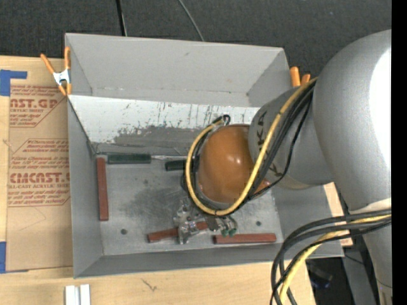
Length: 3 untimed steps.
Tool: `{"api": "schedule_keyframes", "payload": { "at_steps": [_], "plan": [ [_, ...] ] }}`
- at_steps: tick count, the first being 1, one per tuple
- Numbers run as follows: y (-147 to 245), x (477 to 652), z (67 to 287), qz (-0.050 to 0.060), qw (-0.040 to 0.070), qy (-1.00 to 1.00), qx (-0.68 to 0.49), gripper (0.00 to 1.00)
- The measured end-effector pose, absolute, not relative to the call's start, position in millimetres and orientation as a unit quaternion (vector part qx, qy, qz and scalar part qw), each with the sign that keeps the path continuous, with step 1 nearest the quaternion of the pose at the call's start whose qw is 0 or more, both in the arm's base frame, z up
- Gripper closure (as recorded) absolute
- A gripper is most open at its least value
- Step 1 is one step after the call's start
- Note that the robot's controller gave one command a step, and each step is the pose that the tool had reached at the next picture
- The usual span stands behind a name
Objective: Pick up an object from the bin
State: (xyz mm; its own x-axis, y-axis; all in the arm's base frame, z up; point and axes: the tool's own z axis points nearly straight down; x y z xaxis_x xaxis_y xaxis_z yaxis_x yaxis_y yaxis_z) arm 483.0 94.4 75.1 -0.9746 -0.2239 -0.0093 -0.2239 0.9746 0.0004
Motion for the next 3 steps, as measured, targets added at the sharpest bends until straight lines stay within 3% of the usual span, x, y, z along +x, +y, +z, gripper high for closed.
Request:
{"api": "schedule_keyframes", "payload": {
  "at_steps": [1,2,3],
  "plan": [
    [83.4,487.9,73.9,0.001,0.009,0.980,-0.199,0.00],
    [81.4,487.3,75.0,0.001,0.005,0.978,-0.206,1.00],
    [81.4,487.3,75.0,0.001,0.005,0.978,-0.206,1.00]
  ]
}}
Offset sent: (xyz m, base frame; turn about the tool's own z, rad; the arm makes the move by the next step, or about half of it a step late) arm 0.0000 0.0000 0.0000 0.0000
